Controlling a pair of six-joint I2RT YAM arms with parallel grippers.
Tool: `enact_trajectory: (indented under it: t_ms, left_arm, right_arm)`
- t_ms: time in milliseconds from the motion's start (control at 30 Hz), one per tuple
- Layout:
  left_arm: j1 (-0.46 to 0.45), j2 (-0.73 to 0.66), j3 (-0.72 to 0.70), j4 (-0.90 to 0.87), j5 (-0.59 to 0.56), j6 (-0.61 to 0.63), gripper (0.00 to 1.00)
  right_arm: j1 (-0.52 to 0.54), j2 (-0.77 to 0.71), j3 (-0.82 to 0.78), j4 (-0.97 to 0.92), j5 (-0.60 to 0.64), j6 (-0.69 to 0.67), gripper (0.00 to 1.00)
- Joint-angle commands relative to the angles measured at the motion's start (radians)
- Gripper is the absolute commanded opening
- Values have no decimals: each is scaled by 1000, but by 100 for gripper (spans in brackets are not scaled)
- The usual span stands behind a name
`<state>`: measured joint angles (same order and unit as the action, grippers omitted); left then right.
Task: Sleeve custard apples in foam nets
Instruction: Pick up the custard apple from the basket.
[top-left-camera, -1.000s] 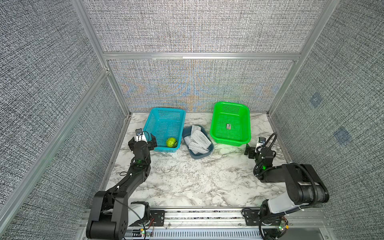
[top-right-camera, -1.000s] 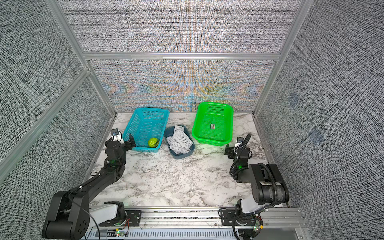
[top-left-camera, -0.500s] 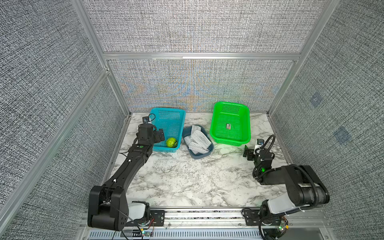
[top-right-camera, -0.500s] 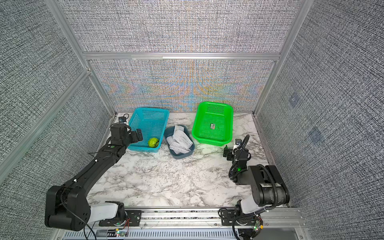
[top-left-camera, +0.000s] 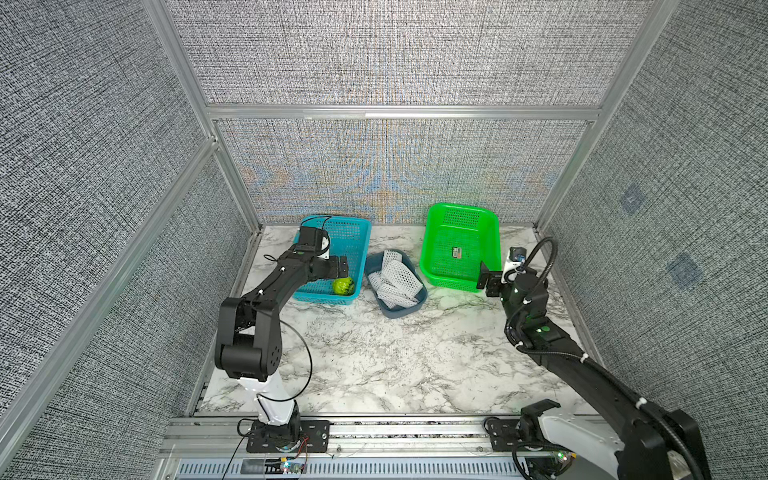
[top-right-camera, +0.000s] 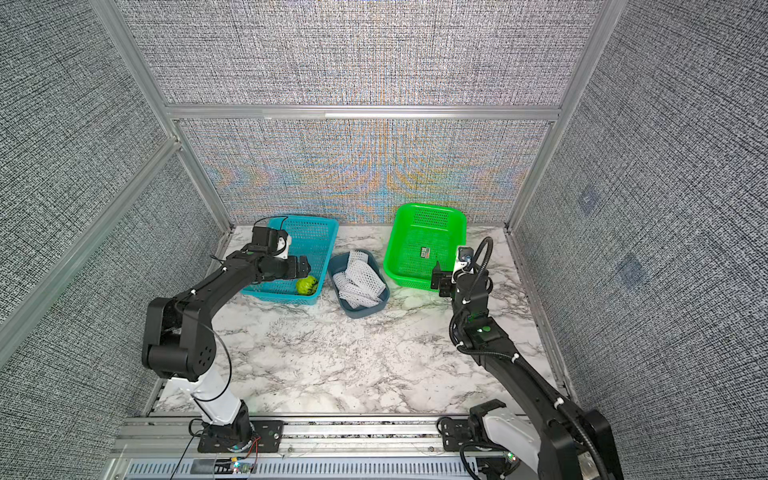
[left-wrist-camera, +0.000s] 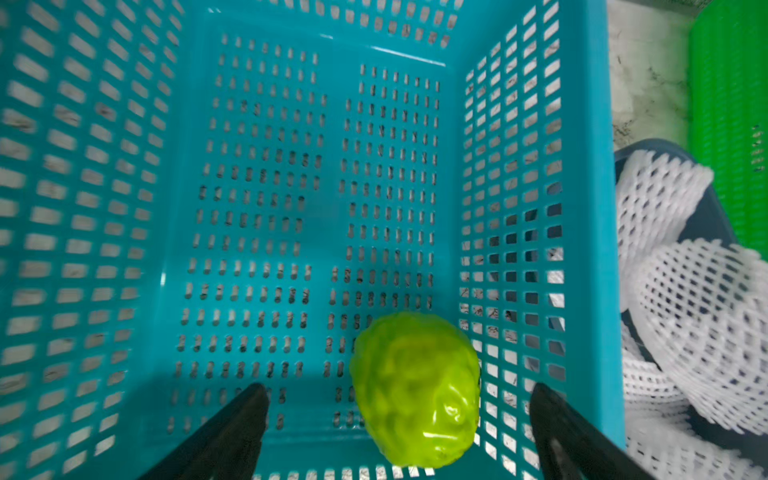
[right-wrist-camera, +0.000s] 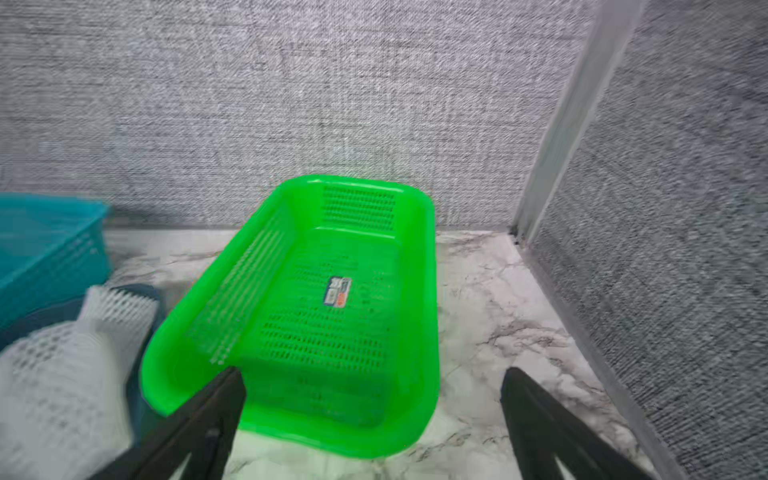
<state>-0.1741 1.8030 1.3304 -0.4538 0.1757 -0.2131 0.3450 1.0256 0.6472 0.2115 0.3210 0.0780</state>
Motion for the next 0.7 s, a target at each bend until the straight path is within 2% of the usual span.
enact_trajectory:
  t_ms: [0,200,667]
  left_arm:
    - [0,52,38,-76,45,3,99]
    - [-1,130,63,-80,51,4,95]
    - [0,211,70,-16,65,-31,70]
  right_arm:
    - [51,-36,38,-329,-85,86,99]
    - [151,-105,29,-395,-102,137,99]
    - [296,-138,-5,-440,-54,186,99]
